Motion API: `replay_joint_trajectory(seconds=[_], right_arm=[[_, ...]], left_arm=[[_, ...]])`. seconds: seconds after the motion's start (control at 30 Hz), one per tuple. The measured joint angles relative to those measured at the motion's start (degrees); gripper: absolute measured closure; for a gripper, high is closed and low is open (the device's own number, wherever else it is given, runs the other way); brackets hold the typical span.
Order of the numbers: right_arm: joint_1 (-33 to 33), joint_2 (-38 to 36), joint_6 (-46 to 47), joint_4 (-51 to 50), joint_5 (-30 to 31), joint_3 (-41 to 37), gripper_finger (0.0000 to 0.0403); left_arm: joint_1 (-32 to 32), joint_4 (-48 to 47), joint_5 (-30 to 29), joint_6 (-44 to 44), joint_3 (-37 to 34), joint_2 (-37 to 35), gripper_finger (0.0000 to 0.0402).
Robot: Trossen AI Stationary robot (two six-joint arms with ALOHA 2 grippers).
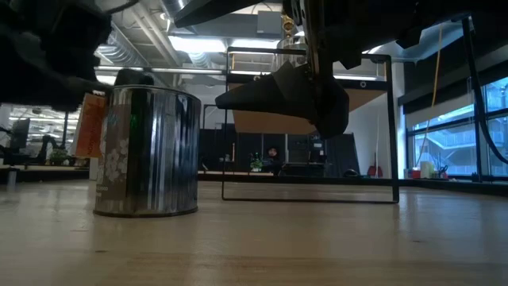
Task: Pick & Place candle stick holders
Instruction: Put the silver scented candle on the shelf
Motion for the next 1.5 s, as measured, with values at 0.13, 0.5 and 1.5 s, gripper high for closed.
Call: replay_joint_trajectory(seconds=[0.13, 0.5, 1.5], right_arm=[[0.0, 0.0, 0.32, 0.03, 0.0, 0.0, 0.0075], [0.0, 0.0, 0.61, 0.05, -0.02, 0.0, 0.0075], [-0.09, 0.02, 0.55, -0.52, -2.68, 0.0, 0.0025]], left_arm=[[0.0, 0.43, -0.6, -0.79, 0.53, 5.06, 0.0038], [0.5, 10.84, 0.81, -2.52, 2.53, 11.21, 0.0031], [-0.6, 14.05, 5.03, -2.71, 12.0, 24.71, 0.0031]])
